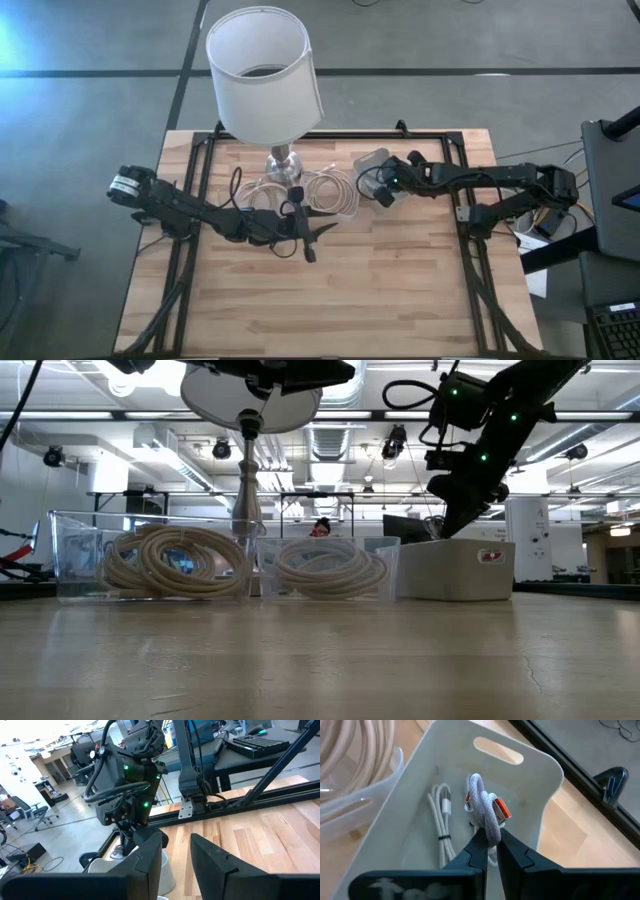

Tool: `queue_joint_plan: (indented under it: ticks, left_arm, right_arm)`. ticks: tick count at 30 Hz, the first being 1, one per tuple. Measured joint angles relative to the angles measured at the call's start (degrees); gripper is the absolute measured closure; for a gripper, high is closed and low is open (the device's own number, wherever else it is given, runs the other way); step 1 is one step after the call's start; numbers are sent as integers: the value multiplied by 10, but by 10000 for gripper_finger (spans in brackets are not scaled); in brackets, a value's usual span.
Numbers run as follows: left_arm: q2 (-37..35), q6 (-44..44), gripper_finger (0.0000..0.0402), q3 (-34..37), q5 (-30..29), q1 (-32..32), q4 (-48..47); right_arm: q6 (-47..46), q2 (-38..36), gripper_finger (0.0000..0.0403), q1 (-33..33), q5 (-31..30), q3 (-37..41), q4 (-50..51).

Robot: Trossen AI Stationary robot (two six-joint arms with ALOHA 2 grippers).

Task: Pick & Place USB Port
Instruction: Put the violet USB cable into the gray bin, then return to Home Position

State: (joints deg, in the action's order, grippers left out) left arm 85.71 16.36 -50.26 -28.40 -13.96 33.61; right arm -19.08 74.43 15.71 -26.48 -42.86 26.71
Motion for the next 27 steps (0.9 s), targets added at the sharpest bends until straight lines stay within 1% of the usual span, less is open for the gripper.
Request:
queue_joint_plan:
  ticks: [4, 12, 22, 25, 27]
  left_arm:
    - [0, 0, 296, 0, 0, 0, 0]
    - [0, -1, 296, 0, 0, 1, 0]
    - [0, -13, 296, 0, 0, 1, -1]
    - [-1, -17, 296, 0, 0, 1, -2]
    - [-5, -17, 296, 0, 0, -1, -3]
  right_arm:
    - [16, 0, 366, 3, 0, 10, -33]
    - [61, 0, 309, 3, -7, 25, -70]
    - [62, 0, 269, 3, -6, 23, -77]
    - [63, -1, 262, -4, -4, 11, -71]
    - [62, -3, 259, -10, 9, -8, -51]
